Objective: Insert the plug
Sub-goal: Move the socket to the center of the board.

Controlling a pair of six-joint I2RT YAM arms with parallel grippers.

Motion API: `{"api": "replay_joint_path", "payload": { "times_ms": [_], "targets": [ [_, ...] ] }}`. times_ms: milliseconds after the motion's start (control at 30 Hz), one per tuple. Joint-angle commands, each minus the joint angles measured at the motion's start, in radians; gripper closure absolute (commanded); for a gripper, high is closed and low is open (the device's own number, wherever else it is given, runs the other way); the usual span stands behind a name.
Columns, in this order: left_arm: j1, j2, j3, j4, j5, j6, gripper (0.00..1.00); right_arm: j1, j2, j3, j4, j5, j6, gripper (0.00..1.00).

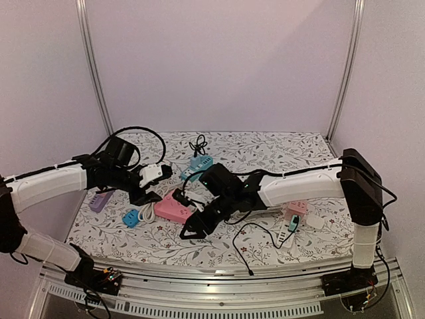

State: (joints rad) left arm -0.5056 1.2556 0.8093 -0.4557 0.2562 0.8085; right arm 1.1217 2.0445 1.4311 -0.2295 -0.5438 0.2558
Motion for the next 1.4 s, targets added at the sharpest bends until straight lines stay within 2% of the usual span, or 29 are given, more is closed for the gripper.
{"api": "replay_joint_path", "payload": {
  "times_ms": [0, 67, 167, 267, 300, 333, 467, 567, 633, 833, 1000, 1100, 1167, 1233, 1367],
  "targets": [
    [0.001, 0.129, 0.194, -0.151, -0.061, -0.69, 0.41, -0.139, -0.102, -0.132, 0.072, 0.125, 0.112, 0.47],
    [0.001, 0.206, 0.301, -0.246, -0.077, -0.839, 0.37, -0.181, -0.142, -0.186, 0.081, 0.25, 0.154, 0.42],
    [-0.002, 0.332, 0.49, -0.36, -0.05, -0.942, 0.27, -0.212, -0.196, -0.233, 0.085, 0.348, 0.206, 0.34],
    [-0.017, 0.492, 0.698, -0.497, 0.023, -0.926, 0.22, -0.218, -0.235, -0.239, 0.055, 0.447, 0.207, 0.32],
    [-0.017, 0.584, 0.786, -0.589, 0.043, -0.913, 0.21, -0.221, -0.248, -0.235, 0.031, 0.488, 0.207, 0.31],
    [-0.017, 0.603, 0.815, -0.588, 0.042, -0.895, 0.23, -0.227, -0.257, -0.232, 0.011, 0.521, 0.216, 0.31],
    [-0.019, 0.634, 0.8, -0.579, -0.097, -0.79, 0.24, -0.251, -0.33, -0.201, -0.062, 0.621, 0.226, 0.3],
    [-0.007, 0.69, 0.773, -0.604, -0.126, -0.805, 0.24, -0.257, -0.379, -0.131, -0.169, 0.738, 0.198, 0.28],
    [-0.009, 0.725, 0.772, -0.579, -0.117, -0.805, 0.28, -0.257, -0.394, -0.094, -0.216, 0.788, 0.182, 0.28],
    [-0.015, 0.718, 0.701, -0.337, -0.092, -0.835, 0.34, -0.258, -0.392, -0.053, -0.279, 0.794, 0.162, 0.27],
    [-0.015, 0.822, 0.711, -0.31, -0.15, -0.791, 0.39, -0.257, -0.426, -0.097, -0.285, 0.804, 0.185, 0.27],
    [-0.023, 0.843, 0.703, -0.302, -0.1, -0.768, 0.42, -0.258, -0.451, -0.118, -0.288, 0.812, 0.195, 0.27],
    [-0.042, 0.839, 0.688, -0.299, -0.047, -0.753, 0.47, -0.258, -0.461, -0.129, -0.294, 0.822, 0.2, 0.27],
    [-0.071, 0.825, 0.665, -0.296, -0.024, -0.726, 0.52, -0.258, -0.472, -0.137, -0.295, 0.827, 0.204, 0.27],
    [-0.15, 0.77, 0.575, -0.266, -0.001, -0.637, 0.55, -0.259, -0.476, -0.137, -0.296, 0.826, 0.199, 0.27]
  ]
}}
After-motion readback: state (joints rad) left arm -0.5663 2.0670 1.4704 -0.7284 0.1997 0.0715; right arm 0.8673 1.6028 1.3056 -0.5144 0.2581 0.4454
